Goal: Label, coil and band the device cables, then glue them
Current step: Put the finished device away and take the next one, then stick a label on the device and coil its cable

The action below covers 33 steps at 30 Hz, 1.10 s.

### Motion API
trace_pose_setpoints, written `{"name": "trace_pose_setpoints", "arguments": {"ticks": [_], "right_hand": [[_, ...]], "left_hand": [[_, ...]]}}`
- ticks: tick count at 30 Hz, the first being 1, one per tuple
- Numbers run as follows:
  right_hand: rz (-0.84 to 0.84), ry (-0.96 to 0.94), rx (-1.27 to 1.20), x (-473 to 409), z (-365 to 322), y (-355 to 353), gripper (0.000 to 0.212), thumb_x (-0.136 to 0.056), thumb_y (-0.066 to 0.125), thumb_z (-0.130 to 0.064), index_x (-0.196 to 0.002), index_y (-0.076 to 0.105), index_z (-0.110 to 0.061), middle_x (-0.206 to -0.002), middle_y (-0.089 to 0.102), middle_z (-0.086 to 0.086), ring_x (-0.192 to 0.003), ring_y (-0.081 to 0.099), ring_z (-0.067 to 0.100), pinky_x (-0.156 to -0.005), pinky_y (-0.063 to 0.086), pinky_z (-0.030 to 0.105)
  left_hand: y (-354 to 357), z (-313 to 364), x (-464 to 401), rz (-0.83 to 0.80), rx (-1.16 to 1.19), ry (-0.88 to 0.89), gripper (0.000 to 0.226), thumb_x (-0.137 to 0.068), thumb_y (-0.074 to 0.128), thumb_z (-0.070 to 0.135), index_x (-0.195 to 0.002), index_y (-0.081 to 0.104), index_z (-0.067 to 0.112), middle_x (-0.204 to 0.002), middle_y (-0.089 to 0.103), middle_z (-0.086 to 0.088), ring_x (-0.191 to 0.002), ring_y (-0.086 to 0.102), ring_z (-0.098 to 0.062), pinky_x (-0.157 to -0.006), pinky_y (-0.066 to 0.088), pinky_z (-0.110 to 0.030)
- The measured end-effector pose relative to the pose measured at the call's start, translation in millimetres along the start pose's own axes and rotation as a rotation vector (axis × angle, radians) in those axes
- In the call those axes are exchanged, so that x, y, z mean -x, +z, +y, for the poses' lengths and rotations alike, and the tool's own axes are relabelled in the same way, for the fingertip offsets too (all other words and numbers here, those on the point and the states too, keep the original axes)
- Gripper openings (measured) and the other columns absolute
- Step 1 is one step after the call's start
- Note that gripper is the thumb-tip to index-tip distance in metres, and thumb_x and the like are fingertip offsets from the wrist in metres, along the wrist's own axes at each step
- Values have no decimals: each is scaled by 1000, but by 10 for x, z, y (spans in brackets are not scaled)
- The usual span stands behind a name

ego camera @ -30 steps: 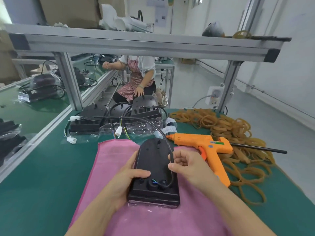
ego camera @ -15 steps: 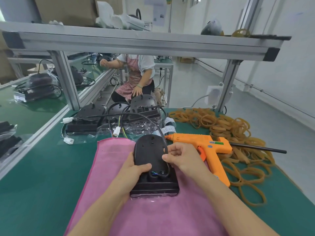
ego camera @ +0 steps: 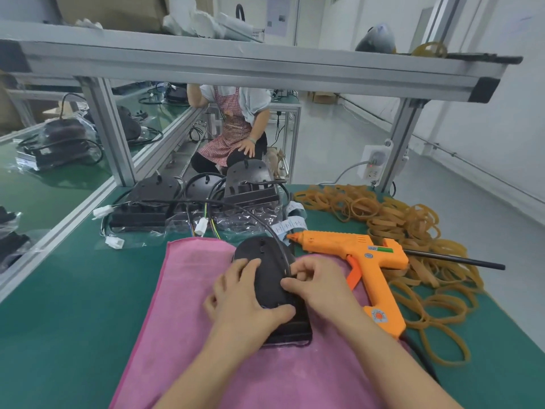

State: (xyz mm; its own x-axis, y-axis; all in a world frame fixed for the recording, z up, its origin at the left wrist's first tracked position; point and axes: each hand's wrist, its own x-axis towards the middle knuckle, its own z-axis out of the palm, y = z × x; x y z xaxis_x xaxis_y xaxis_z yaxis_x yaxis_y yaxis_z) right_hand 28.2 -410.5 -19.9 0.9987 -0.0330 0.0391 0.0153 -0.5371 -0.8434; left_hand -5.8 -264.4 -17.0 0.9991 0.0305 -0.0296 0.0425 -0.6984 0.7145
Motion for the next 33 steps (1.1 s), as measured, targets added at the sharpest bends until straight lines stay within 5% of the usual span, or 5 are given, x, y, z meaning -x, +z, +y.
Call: {"name": "trace_pose_setpoints", "arguments": {"ticks": [9, 16, 20, 24, 33], "right_hand": [[-109, 55, -45, -115, 14, -42, 40, -73, 81, -16, -104, 55, -25, -67, 51, -10, -58, 49, -2, -59, 39, 16], [34, -143, 268, -344, -169, 50, 28, -90, 64, -19, -118, 67, -14, -84, 59, -4, -84, 54, 13, -76, 37, 26], [74, -182, 443, -299, -127, 153, 30, -96, 53, -27, -123, 64, -20, -104, 57, 3, -104, 54, 22, -82, 37, 32], [86, -170, 494, -273, -176, 161, 28, -99, 46, -29, -121, 61, -21, -113, 57, 4, -108, 56, 27, -85, 44, 36], [66, -224, 690, -235, -155, 197, 38, -104, 31, -33, -139, 46, -31, -113, 46, -3, -103, 54, 17, -81, 45, 30]], "left_hand": [[15, 33, -75, 8, 22, 17, 52, -65, 74, 47, -107, 43, 42, -122, 30, 24, -124, 22, -11, -89, 12, -26], [4, 55, -79, -42, 13, 44, 54, -67, 76, 44, -107, 40, 42, -122, 35, 18, -123, 23, -11, -97, 17, -29], [-232, -91, -259, 30, 372, 60, 40, -61, 76, 46, -93, 53, 41, -113, 51, 19, -123, 38, -13, -108, 28, -37], [-528, -311, -892, 369, -128, 275, 48, -87, 59, 5, -127, 55, 30, -141, 41, 8, -134, 22, -15, -105, 17, -34], [-995, -884, -1834, 220, -626, 138, 50, -99, 42, 21, -147, 34, 34, -152, 35, 10, -142, 20, -23, -114, 10, -49]]}}
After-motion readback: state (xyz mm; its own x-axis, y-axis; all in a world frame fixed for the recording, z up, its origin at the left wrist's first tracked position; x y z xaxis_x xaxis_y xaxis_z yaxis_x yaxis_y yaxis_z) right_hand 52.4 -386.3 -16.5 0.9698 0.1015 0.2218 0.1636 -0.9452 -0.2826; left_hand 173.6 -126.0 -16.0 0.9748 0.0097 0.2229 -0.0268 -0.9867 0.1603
